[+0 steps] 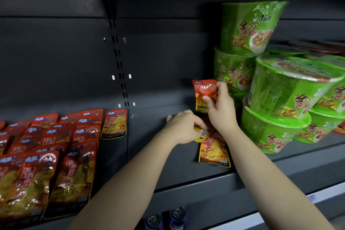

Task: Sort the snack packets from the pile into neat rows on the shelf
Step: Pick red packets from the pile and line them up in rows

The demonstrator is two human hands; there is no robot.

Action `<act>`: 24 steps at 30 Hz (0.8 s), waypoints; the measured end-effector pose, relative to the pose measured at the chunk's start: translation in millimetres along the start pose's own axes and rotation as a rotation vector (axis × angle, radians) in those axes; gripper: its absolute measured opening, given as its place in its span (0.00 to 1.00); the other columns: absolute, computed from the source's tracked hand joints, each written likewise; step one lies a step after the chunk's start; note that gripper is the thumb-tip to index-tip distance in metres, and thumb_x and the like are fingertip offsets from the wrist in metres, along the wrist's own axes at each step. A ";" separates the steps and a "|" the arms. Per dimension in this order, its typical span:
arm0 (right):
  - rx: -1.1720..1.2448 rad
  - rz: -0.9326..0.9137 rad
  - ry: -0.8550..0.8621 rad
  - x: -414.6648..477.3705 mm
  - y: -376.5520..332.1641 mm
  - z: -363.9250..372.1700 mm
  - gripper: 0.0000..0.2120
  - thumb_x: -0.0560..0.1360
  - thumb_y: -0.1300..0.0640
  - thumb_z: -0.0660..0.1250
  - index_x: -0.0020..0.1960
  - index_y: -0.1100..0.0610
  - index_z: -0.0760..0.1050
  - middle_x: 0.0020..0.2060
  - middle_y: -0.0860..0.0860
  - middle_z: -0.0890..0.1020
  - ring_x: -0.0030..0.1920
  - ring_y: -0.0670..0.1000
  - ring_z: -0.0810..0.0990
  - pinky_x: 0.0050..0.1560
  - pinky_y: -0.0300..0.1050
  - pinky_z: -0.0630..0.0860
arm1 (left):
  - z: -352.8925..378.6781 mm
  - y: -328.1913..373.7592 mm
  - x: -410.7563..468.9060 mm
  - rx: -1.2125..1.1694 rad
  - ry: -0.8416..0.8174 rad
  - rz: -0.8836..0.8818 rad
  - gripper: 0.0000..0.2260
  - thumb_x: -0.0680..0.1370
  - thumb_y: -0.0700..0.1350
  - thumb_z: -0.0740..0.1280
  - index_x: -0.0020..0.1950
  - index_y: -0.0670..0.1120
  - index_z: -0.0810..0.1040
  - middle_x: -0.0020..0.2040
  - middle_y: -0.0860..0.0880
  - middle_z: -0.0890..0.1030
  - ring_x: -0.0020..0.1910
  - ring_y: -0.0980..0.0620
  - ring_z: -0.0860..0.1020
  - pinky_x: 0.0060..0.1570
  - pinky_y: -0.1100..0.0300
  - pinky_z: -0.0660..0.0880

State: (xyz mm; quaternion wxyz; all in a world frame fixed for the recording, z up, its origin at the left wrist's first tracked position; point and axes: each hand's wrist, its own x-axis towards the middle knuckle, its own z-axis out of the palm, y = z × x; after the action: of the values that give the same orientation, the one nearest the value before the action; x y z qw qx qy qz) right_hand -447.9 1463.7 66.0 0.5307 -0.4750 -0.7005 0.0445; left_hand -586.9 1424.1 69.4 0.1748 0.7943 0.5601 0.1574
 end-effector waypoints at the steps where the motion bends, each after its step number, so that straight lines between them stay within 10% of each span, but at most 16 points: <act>1: 0.003 0.000 -0.005 -0.3 0.1 -0.2 0.13 0.76 0.62 0.67 0.57 0.61 0.67 0.42 0.48 0.77 0.42 0.52 0.77 0.41 0.46 0.71 | -0.6 -3.5 -0.4 -0.001 0.023 -0.010 0.08 0.75 0.55 0.67 0.53 0.62 0.81 0.51 0.55 0.70 0.59 0.51 0.71 0.61 0.48 0.61; 8: 0.023 0.010 -0.025 -1.4 -0.8 -0.8 0.12 0.76 0.62 0.67 0.57 0.60 0.67 0.43 0.46 0.77 0.42 0.49 0.77 0.41 0.41 0.68 | -1.3 -16.8 -1.6 -0.002 0.126 -0.006 0.17 0.65 0.61 0.76 0.44 0.54 0.77 0.50 0.54 0.75 0.53 0.53 0.72 0.52 0.55 0.67; 16: 0.048 0.039 -0.042 -1.4 -1.8 0.0 0.13 0.77 0.60 0.67 0.57 0.59 0.66 0.44 0.48 0.79 0.44 0.50 0.78 0.44 0.44 0.72 | -11.6 -8.6 -1.6 0.373 0.136 0.100 0.19 0.73 0.48 0.64 0.63 0.48 0.73 0.47 0.48 0.79 0.45 0.46 0.76 0.40 0.55 0.72; 24: 0.229 0.151 -0.070 5.7 -4.6 -1.0 0.13 0.76 0.60 0.68 0.56 0.53 0.66 0.46 0.43 0.79 0.48 0.47 0.80 0.54 0.51 0.77 | -30.8 -18.7 -5.1 0.399 0.072 0.019 0.09 0.78 0.49 0.66 0.55 0.47 0.78 0.50 0.47 0.79 0.50 0.44 0.77 0.43 0.54 0.72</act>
State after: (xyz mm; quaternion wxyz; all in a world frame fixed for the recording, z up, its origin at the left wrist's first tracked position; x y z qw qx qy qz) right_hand -449.9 1464.8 73.0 0.5518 -0.4608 -0.6713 0.1804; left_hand -617.9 1428.2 88.1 -0.0075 0.8123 0.5785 0.0732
